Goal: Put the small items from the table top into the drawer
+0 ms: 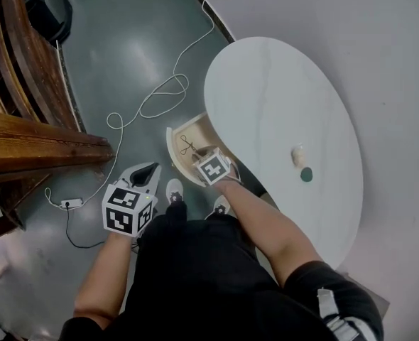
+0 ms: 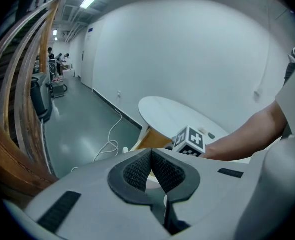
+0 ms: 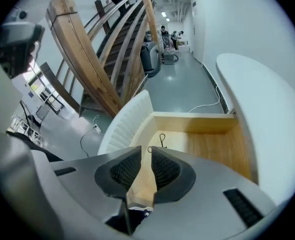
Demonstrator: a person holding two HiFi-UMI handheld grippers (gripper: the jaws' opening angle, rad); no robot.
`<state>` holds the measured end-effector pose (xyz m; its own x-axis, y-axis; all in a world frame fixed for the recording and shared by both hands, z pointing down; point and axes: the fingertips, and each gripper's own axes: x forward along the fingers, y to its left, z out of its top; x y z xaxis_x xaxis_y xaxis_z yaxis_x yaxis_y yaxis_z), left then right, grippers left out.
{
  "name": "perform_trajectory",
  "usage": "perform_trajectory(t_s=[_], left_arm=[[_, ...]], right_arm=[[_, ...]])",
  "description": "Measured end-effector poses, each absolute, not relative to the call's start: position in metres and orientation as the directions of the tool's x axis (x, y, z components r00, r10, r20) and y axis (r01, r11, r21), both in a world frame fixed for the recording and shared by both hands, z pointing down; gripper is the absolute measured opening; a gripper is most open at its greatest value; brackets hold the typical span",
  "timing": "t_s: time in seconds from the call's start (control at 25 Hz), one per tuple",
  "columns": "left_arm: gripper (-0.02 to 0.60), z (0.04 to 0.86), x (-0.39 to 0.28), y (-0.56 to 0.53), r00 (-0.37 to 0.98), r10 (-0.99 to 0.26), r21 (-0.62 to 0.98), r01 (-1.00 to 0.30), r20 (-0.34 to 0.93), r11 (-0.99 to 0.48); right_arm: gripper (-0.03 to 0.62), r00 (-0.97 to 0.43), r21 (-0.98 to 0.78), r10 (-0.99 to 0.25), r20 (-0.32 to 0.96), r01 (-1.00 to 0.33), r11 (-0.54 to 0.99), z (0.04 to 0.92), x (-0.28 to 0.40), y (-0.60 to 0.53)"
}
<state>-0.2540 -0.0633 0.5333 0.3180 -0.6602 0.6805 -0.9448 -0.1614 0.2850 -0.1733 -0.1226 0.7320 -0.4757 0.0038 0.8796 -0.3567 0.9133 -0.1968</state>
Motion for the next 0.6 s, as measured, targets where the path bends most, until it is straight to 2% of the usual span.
perform_trajectory(t_s=[0.28,0.6], left_arm=[[0.015,0.514,-0.235,-0.079,0.344,-0.697,0.278,-0.937,0.630,-0.212],[0.015,0.473,-0.203,-0.090,0.419,-0.718,0.266,-0.908,0.556,-0.324]], right_arm=[[0.055,-0.628,-0.245,-0.055,0.776,-0.381,0.892,0.630,-0.162,-0.116],[0.047,-0.786,-0.279,-0.173,0.594,-0.403,0.872,0.506,-0.131,-0.098]])
